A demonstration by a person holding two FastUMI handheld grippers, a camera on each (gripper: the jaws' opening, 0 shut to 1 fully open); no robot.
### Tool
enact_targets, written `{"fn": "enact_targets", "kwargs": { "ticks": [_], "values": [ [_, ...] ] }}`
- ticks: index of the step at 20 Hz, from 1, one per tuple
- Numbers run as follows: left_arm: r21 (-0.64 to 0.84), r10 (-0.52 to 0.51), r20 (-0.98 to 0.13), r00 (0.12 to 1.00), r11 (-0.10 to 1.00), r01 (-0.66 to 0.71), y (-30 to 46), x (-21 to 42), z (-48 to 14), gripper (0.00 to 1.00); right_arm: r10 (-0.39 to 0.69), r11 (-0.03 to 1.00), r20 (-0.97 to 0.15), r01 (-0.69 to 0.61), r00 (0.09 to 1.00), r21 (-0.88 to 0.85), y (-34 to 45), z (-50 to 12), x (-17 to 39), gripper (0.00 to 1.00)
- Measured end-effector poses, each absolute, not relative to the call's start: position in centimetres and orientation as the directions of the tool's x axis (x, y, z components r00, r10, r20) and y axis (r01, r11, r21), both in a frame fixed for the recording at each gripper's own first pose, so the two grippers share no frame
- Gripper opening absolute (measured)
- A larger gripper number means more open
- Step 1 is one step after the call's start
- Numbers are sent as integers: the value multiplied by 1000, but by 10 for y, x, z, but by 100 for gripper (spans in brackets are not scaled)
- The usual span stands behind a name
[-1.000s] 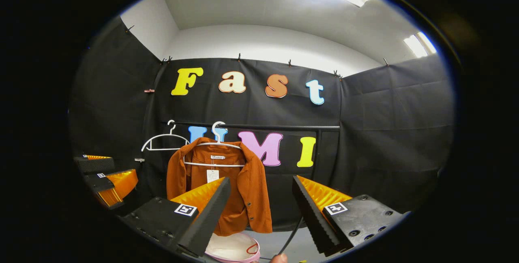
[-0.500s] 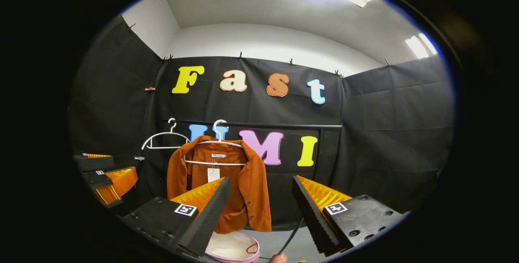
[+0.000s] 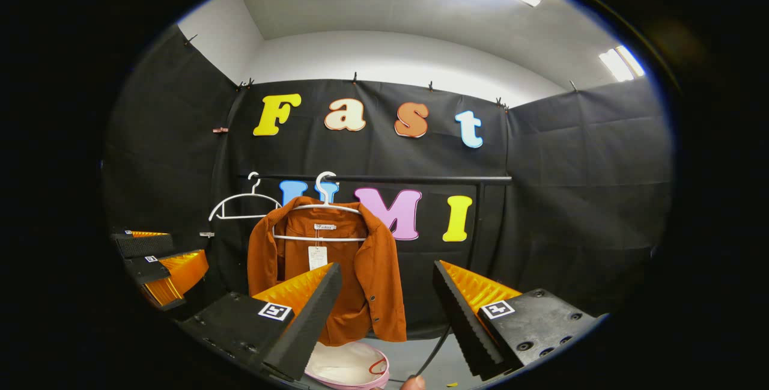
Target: Grasp the clothes on the hanger with both hands and then place them into the laundry hamper below.
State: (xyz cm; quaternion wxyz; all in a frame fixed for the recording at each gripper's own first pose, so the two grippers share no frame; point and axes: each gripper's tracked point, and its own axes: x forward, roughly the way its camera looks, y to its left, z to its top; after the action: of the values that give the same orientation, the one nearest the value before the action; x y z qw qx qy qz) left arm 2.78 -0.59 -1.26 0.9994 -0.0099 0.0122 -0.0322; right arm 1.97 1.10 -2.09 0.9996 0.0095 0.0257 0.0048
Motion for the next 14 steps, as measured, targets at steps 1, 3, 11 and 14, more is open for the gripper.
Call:
{"fn": "enact_targets", "kwargs": {
  "ticks": [1, 3, 11, 14],
  "values": [
    [-14, -66, -26, 997, 998, 66, -7, 37, -15, 96, 17, 999, -58, -16, 998, 30, 13, -23, 27, 98],
    [-14, -68, -18, 998, 998, 68, -8, 59, -20, 96, 25, 999, -59, -23, 998, 30, 12, -29, 48, 98],
    [-4, -11, -31, 999, 1000, 11, -12, 174, -43, 96, 87, 996, -50, -85, 995, 40, 24, -63, 158, 98],
    [22, 12, -42, 999, 1000, -11, -17, 214, -53, 99, 105, 993, -47, -102, 993, 61, 31, -80, 199, 98]
  ]
}}
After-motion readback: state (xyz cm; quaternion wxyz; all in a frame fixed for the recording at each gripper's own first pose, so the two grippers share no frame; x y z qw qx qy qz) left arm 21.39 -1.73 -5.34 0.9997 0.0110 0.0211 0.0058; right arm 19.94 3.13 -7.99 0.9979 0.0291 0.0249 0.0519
